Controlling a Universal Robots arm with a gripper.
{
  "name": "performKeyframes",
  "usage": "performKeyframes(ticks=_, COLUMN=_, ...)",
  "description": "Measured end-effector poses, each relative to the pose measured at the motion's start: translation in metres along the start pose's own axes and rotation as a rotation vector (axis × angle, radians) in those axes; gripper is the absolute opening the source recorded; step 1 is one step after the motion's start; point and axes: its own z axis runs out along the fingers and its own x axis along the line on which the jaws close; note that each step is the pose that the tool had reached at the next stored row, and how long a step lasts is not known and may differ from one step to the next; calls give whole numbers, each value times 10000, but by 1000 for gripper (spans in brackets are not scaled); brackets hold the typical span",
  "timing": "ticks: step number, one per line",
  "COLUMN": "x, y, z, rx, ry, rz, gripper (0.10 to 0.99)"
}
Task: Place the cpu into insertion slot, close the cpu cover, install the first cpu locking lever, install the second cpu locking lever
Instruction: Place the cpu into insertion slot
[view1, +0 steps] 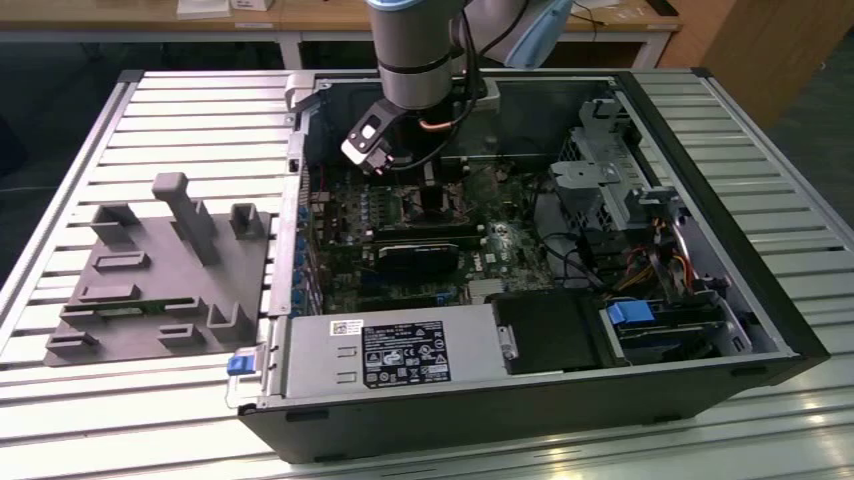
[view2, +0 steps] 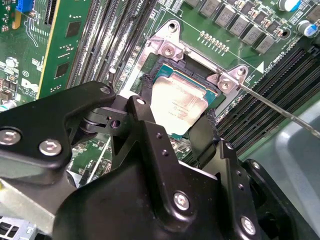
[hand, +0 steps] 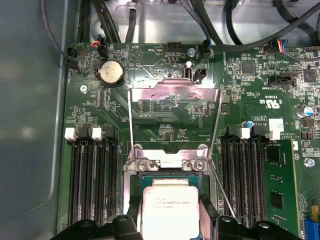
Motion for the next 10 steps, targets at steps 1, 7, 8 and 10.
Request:
performKeyframes(ticks=1, x=0, y=0, z=2, rx=0, ry=-1, rz=0, gripper=537)
performKeyframes(ticks=7, x=0, y=-1, z=13, rx=1, ry=-1, rz=-1, gripper=537)
performKeyframes(ticks=8, x=1, y=-1, z=14, rx=0, ry=0, rz=0, gripper=537)
performKeyframes(ticks=10, x=1, y=-1, z=15, rx=0, ry=0, rz=0, gripper=537)
